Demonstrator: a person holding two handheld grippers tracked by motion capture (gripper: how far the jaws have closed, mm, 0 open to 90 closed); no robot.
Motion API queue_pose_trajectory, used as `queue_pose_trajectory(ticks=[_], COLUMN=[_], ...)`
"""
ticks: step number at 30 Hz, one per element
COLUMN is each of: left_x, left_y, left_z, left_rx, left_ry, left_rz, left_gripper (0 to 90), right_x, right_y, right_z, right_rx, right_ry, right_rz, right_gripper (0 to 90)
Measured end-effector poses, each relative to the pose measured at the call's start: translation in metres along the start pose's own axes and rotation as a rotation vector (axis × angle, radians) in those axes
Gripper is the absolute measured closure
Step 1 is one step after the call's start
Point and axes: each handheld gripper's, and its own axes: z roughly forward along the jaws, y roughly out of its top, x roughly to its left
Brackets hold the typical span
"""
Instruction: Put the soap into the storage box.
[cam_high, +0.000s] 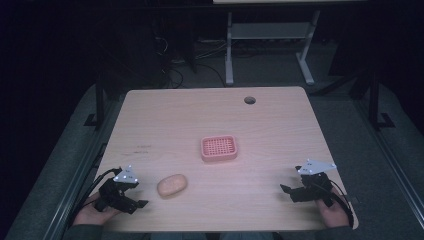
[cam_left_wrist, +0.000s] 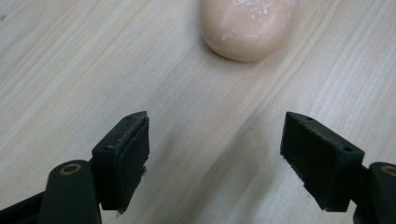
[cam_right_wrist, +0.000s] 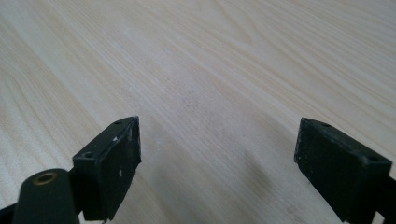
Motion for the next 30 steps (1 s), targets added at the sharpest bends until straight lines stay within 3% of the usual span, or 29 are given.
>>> queue_pose_trajectory(ticks=[16, 30], left_x=[-0.011, -0.013], left_y=[0.029, 0.037], left_z=[0.011, 0.012], left_rx=[0.007, -0.007], left_ry=[-0.016, -0.012], left_rz=[0.078, 0.089], left_gripper=[23.6, 23.8], right_x=[0.003, 0.003], right_y=[0.002, 0.003], right_z=[0.001, 0.001], right_rx=[0.002, 0.002], right_ry=[0.0, 0.003], right_rz=[-0.012, -0.018], right_gripper=[14.1, 14.2])
